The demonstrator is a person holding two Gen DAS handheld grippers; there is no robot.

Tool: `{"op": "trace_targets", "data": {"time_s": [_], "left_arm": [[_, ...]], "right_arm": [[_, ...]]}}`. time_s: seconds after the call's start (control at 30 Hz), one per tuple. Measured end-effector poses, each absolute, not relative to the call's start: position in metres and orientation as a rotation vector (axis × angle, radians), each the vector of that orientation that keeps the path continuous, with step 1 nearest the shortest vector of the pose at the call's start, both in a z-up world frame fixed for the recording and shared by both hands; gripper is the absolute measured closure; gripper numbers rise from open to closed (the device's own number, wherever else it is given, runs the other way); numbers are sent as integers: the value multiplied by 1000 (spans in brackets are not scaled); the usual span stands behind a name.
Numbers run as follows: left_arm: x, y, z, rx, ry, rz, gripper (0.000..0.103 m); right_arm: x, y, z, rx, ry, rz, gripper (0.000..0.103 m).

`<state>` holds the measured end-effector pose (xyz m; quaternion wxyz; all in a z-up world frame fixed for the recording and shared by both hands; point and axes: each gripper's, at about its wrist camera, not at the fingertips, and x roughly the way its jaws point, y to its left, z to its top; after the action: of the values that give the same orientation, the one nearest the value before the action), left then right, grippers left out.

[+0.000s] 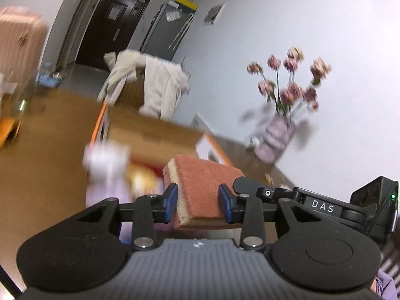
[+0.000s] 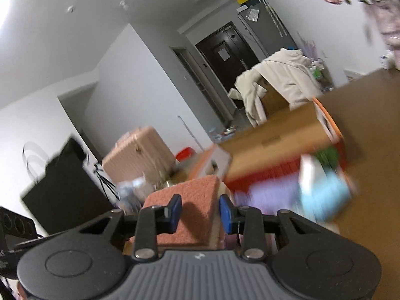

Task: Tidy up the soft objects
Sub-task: 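Lower the sponge block into the cardboard box and open both grippers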

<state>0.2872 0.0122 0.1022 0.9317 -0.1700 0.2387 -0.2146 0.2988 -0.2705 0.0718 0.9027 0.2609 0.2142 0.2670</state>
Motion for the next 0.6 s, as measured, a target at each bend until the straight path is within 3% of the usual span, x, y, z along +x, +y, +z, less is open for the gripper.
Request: {"op": "trace_targets", "data": {"time_s": [0.2, 0.43, 0.6], "left_arm": [[457, 15, 124, -333, 597, -385, 67], [589, 17, 73, -259, 748, -261, 67], [614, 26, 51, -202, 762, -214, 56]], "right_arm": [[474, -256, 109, 537, 556, 528, 71], [626, -226, 51, 606, 759, 453, 70], [673, -198, 9, 584, 872, 441, 70]]}}
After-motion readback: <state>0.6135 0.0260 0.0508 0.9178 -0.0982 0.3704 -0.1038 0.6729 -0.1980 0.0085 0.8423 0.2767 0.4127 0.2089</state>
